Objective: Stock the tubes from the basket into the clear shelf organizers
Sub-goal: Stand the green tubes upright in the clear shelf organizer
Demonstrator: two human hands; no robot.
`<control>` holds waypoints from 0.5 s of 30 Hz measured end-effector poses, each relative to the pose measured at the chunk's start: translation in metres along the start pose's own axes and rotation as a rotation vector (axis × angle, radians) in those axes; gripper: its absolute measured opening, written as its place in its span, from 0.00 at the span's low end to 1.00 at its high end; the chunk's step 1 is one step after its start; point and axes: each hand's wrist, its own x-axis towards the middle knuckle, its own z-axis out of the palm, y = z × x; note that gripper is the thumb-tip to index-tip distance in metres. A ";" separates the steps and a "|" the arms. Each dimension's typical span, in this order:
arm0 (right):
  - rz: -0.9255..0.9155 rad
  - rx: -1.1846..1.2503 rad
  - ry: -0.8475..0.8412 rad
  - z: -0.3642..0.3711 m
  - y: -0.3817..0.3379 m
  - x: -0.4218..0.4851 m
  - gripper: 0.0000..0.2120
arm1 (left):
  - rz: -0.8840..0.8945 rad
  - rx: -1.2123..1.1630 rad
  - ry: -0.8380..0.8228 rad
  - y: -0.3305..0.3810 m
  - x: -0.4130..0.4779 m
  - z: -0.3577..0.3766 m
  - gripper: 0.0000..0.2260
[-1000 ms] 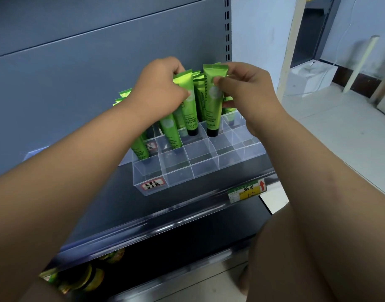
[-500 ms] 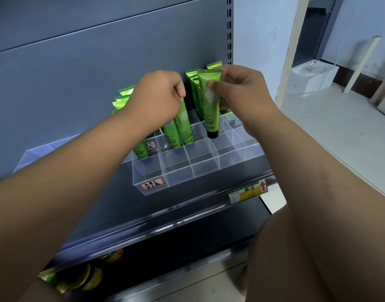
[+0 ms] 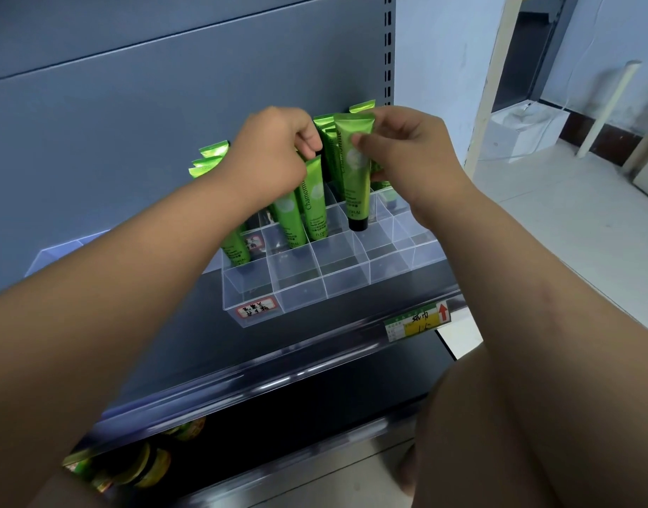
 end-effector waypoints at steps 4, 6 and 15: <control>-0.023 -0.029 0.036 -0.003 0.004 0.007 0.07 | -0.022 -0.045 -0.011 -0.003 0.000 -0.002 0.20; -0.037 -0.051 0.051 -0.006 0.006 0.011 0.07 | -0.024 -0.061 -0.017 -0.004 0.000 -0.003 0.19; -0.085 -0.263 -0.017 -0.005 0.028 0.024 0.09 | -0.072 -0.139 -0.043 -0.006 0.001 -0.001 0.21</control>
